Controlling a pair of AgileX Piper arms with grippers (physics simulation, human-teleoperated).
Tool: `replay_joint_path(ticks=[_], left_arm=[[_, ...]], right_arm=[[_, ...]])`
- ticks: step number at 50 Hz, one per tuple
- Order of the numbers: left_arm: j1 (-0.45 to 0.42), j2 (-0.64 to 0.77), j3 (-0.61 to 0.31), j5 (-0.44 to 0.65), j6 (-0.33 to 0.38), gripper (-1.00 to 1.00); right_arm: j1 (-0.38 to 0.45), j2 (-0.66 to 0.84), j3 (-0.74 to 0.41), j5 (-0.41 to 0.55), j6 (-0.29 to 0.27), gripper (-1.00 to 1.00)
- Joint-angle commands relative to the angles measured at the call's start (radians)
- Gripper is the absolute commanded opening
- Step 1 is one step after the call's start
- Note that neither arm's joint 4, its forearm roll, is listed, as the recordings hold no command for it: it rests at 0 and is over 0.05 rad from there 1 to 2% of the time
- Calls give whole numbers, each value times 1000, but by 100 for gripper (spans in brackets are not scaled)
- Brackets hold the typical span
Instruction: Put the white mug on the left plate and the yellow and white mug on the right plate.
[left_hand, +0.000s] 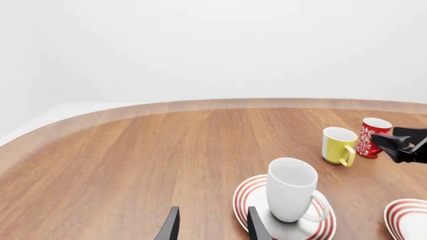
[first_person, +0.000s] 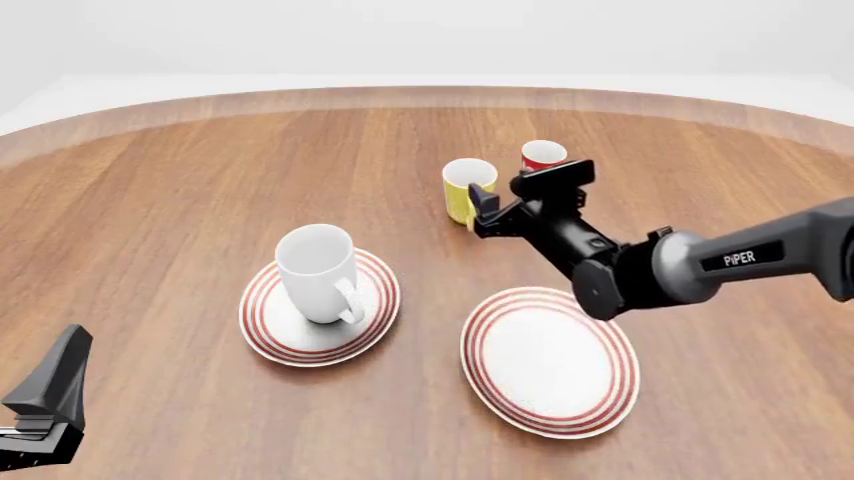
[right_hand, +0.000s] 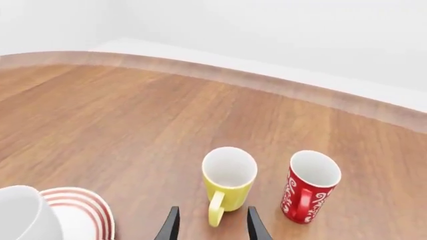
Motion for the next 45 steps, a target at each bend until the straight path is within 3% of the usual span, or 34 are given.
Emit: replay_joint_path(ticks=[1,45], left_arm=[[0,0,0,0,0,100],[0,0,0,0,0,100]], right_arm=[[-4,37,-51,22,1,100],[-30,208,-204,82,29,100]])
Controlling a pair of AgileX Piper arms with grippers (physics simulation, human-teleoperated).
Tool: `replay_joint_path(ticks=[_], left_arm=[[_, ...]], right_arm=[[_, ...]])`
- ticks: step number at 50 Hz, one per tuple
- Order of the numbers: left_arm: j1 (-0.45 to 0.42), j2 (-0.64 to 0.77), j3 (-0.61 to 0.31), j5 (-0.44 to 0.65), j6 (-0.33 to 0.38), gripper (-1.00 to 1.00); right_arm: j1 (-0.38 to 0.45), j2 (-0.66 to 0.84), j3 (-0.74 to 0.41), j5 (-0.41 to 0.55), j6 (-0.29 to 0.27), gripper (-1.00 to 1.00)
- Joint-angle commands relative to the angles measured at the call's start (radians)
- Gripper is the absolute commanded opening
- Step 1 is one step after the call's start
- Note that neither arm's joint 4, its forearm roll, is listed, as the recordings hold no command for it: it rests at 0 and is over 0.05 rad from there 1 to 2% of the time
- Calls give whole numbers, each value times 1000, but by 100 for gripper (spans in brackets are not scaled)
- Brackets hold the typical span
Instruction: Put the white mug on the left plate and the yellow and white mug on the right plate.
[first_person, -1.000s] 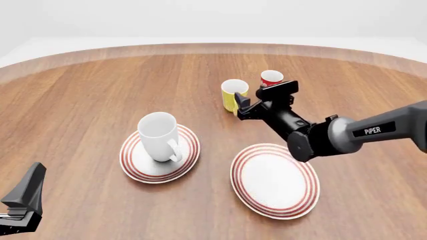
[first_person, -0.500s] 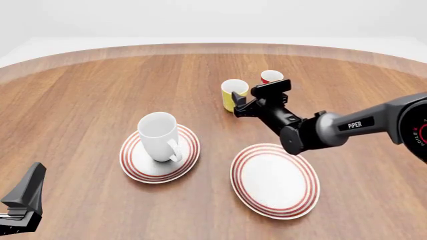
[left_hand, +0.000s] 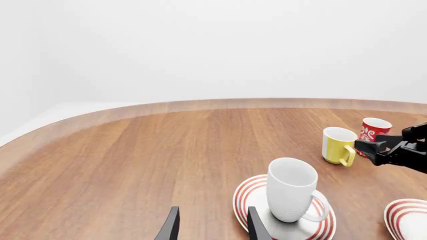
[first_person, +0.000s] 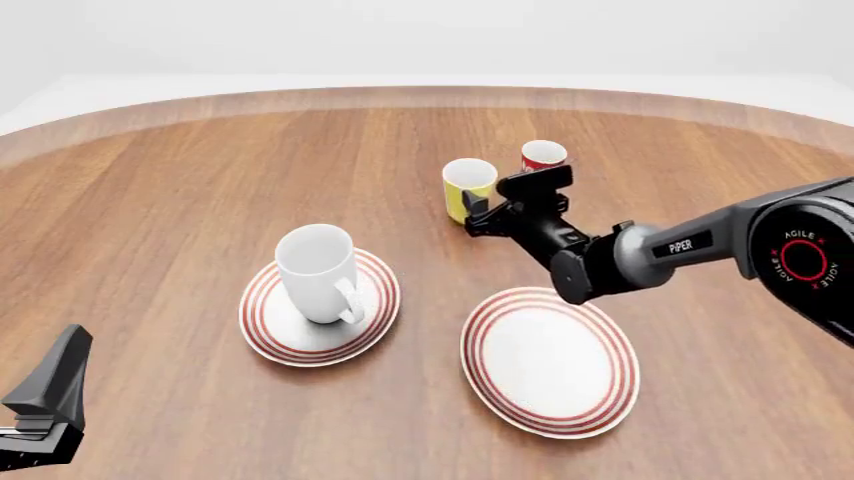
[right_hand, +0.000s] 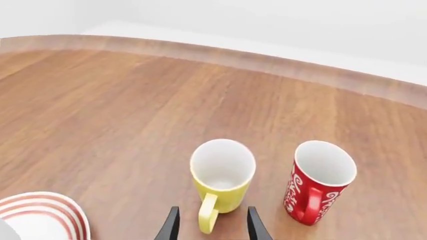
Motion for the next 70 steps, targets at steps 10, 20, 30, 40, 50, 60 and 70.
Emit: replay_joint_path(ticks=[10,20,30,40,50,60,70], left_arm=[[0,0,0,0,0,100],[0,0,0,0,0,100],[0,0,0,0,0,100],[0,0,0,0,0,100],[0,0,0,0,0,100],[0,0,0,0,0,100],[0,0,0,0,0,100]], right_arm=[[-7,71,-64,23,10,100],[-4,102,-96,37,15,100],[-1,131,-130,57,20,100],[1,170,-162,77,29,100],[1,196,-179,92,37,100],[6,221,-200,108,41,100],[11,235,-209,114,44,100]])
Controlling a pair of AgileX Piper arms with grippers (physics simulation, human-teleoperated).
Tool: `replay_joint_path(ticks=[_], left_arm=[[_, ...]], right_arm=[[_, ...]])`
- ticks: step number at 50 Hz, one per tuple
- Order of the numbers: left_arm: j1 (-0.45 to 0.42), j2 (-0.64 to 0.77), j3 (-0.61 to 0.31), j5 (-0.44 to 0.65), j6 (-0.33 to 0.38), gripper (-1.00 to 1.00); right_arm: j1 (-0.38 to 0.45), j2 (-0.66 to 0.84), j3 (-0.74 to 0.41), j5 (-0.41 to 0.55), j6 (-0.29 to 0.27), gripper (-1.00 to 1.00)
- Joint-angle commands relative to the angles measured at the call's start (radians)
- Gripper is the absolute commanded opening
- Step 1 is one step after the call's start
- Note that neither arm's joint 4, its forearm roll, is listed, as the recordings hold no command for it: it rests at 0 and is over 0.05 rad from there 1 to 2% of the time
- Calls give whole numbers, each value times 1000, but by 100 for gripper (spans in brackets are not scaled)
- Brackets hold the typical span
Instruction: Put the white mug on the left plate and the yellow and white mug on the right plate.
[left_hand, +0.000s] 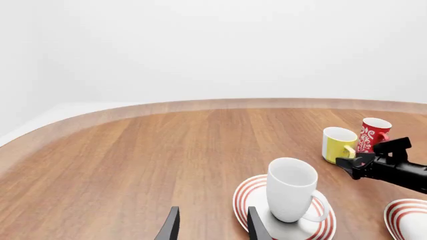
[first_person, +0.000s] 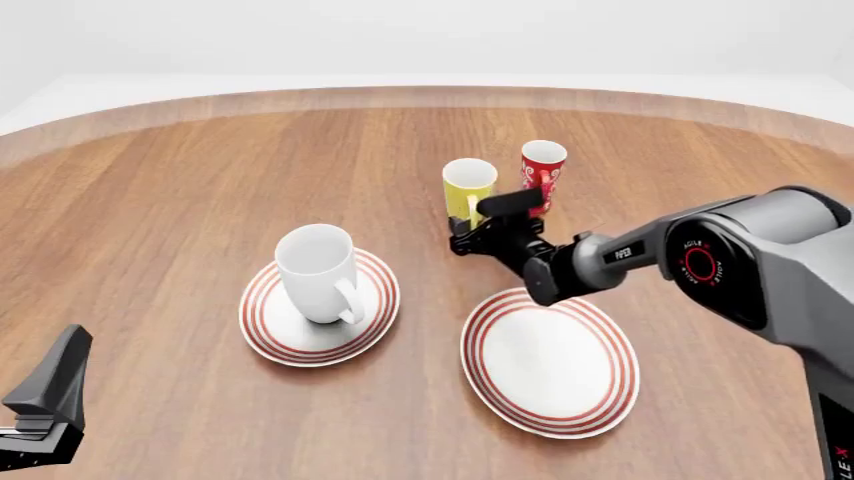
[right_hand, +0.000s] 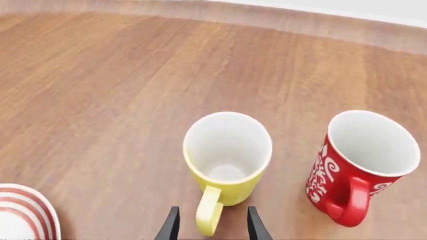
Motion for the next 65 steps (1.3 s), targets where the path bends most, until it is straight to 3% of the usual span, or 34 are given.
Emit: replay_joint_path(ticks=[1,24,43,65], left_arm=[[0,0,0,0,0,100],[0,0,0,0,0,100],[0,0,0,0,0,100],[0,0,0,0,0,100]], right_arm=[[4,19,-13,10,6,-100],[4,-65,84,-43,-24,-100],[16,-195,233,-86,-86,-100],[27,-360,430,-152,-91,-100]])
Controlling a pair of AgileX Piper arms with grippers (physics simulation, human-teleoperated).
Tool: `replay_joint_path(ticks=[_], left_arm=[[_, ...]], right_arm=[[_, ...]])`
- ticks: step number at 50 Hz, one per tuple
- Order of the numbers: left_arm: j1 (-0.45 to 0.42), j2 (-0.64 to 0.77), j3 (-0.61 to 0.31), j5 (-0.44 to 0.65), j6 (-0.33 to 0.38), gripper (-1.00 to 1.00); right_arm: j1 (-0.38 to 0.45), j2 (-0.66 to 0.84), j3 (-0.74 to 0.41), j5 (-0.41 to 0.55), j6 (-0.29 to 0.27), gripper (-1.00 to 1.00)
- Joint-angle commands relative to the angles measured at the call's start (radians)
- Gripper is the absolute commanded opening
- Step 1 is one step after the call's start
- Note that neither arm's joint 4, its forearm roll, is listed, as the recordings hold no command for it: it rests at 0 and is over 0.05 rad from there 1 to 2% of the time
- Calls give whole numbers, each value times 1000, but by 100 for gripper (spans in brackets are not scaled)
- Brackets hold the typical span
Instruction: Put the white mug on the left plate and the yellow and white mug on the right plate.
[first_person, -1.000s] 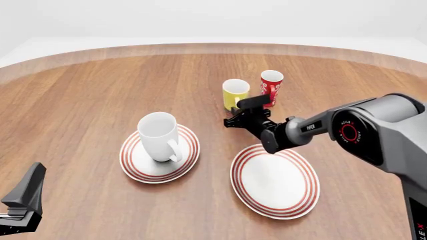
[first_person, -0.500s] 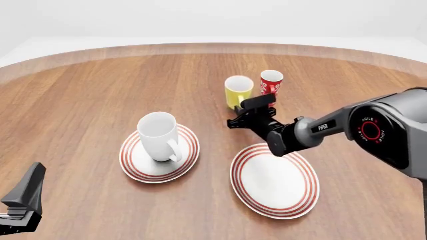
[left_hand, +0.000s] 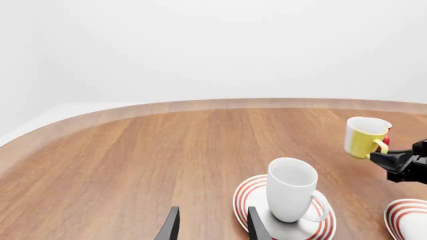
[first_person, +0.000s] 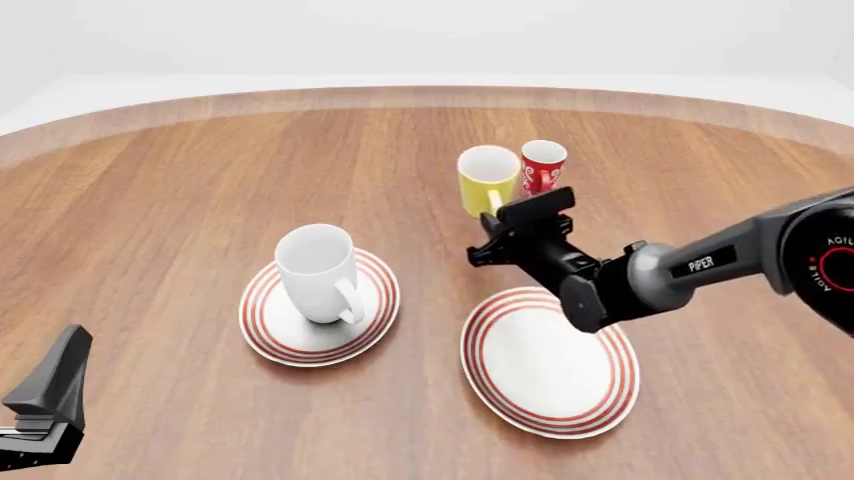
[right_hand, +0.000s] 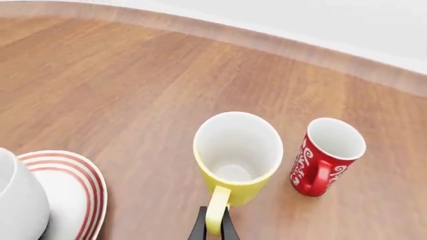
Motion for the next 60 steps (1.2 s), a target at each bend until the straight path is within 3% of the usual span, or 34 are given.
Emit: replay_joint_path(ticks=[1,28,60], left_arm=[[0,0,0,0,0,100],[0,0,0,0,0,100],[0,0,0,0,0,100]], right_arm=[[3,-87,96,-36,1,-100],[16,-340,355,-104,8,-100],[8,-617,616,-99,-18,-100]])
